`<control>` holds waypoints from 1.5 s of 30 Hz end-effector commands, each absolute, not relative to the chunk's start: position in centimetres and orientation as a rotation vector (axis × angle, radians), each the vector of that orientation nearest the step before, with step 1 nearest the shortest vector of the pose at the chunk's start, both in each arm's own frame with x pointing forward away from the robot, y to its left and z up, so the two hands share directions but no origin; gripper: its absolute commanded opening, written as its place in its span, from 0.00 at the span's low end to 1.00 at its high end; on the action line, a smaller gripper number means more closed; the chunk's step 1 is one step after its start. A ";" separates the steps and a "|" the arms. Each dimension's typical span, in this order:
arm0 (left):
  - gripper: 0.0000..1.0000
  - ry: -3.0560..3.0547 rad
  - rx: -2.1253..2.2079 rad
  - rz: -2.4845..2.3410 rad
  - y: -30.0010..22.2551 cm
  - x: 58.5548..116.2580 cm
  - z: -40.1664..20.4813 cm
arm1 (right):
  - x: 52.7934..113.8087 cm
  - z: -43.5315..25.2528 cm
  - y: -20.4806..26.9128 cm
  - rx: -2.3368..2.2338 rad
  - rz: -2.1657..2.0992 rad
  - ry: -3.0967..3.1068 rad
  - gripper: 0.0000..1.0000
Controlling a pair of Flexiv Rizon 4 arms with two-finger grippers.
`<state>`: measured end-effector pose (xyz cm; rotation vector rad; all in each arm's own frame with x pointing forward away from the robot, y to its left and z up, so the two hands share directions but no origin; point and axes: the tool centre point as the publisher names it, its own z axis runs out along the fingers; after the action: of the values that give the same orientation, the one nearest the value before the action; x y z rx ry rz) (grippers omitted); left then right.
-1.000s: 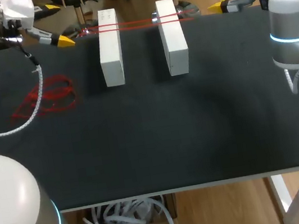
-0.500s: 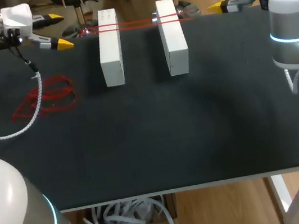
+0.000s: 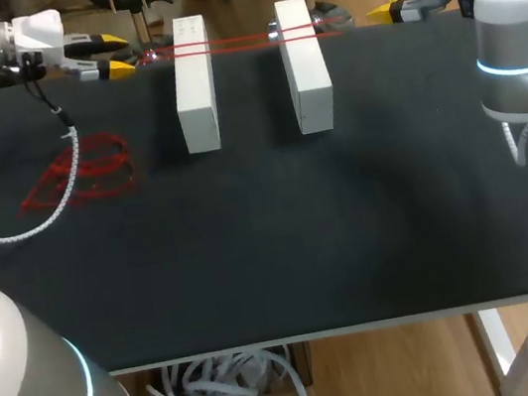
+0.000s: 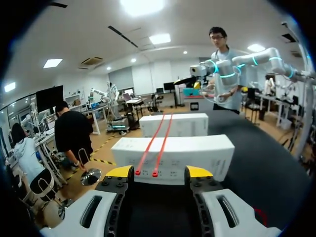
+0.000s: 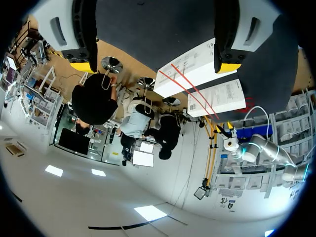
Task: Grab the tape and strap the tape.
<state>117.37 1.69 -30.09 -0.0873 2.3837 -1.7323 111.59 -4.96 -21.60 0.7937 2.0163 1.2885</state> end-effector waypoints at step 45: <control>0.02 2.382 0.014 -1.867 -0.1 118.9 -32.7 | 111.5 -21.6 -5.0 0.793 1.290 2.015 1.00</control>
<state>118.28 -0.16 -32.32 -0.0008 2.3807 -1.8508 111.59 -4.96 -21.60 0.7937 2.0163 1.2885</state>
